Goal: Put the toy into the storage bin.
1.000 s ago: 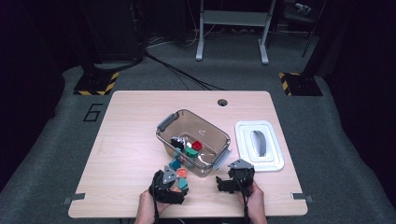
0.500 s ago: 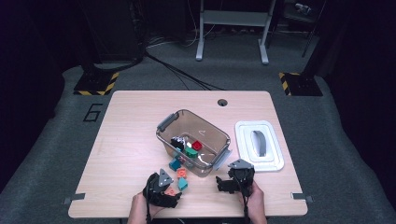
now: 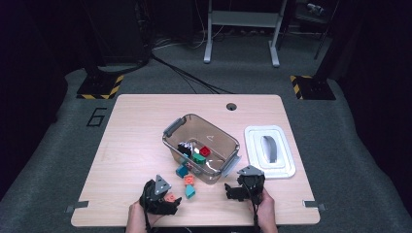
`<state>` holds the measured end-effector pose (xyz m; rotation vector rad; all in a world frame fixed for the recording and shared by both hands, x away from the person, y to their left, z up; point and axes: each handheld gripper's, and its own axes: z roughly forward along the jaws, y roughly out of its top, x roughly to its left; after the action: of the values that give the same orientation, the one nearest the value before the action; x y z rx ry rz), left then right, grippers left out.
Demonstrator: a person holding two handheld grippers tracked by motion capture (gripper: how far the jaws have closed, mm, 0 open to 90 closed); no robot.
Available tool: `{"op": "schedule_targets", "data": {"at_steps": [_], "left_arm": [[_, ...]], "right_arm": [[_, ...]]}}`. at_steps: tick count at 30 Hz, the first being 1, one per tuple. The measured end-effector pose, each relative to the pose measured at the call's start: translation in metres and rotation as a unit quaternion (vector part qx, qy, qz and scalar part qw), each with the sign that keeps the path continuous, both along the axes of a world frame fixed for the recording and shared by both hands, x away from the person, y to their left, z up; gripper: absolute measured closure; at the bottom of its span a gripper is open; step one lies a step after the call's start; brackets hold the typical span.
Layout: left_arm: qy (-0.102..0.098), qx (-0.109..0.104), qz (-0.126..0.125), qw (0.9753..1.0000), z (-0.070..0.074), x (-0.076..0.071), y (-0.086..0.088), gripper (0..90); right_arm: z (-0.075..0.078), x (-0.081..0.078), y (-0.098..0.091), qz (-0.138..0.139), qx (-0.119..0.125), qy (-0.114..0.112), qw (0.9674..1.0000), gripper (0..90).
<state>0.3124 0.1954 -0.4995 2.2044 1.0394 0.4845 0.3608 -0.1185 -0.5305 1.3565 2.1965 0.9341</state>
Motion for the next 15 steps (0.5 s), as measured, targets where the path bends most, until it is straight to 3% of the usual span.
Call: {"op": "schedule_targets", "data": {"at_steps": [1,5,9,15], "left_arm": [[-0.005,0.001,0.003,1.0000,0.000,0.003,-0.002,17.1],[0.007,0.013,0.009,0.9998,-0.006,0.011,-0.006,17.3],[0.009,0.032,0.010,0.9994,-0.013,0.006,0.000,17.3],[0.016,0.041,0.015,0.9989,-0.012,-0.003,0.018,17.4]], "right_arm": [[0.000,0.000,0.000,-0.001,0.000,-0.001,1.0000,0.0],[0.000,0.000,0.000,0.000,0.000,0.000,1.0000,0.0],[0.000,0.000,0.000,0.000,0.000,0.000,1.0000,0.0],[0.000,0.000,0.000,0.000,0.000,0.000,1.0000,0.0]]}}
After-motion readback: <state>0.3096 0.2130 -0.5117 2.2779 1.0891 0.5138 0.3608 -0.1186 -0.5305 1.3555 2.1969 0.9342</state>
